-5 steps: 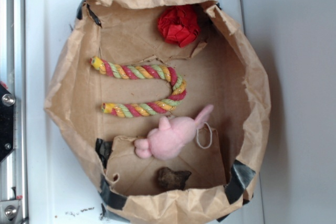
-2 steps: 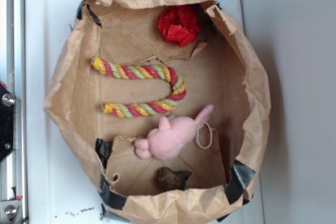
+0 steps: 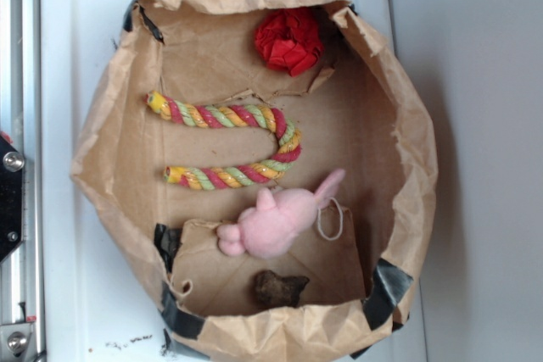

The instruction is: Grab the multicolored rope.

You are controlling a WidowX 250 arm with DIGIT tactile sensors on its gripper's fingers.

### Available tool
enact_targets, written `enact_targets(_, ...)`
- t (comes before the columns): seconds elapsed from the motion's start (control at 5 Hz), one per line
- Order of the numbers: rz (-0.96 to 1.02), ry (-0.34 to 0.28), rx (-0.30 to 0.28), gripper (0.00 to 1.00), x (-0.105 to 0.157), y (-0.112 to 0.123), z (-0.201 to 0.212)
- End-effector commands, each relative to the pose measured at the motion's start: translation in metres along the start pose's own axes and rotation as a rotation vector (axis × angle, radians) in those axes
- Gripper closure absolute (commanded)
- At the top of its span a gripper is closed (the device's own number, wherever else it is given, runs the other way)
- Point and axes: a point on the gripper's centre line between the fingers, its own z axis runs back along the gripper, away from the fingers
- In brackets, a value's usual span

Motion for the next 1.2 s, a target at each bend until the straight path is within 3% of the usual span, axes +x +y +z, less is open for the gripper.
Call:
enact_targets(0.0, 0.008, -0.071, 0.004, 0.0, 0.043, 0.009, -0.006)
enact_targets(0.4, -0.171, -0.131, 0.014, 0.0, 0.084, 0.022, -0.032)
enact_targets(1.0, -0.339, -0.154, 0.096, 0.0, 0.119, 0.033, -0.091)
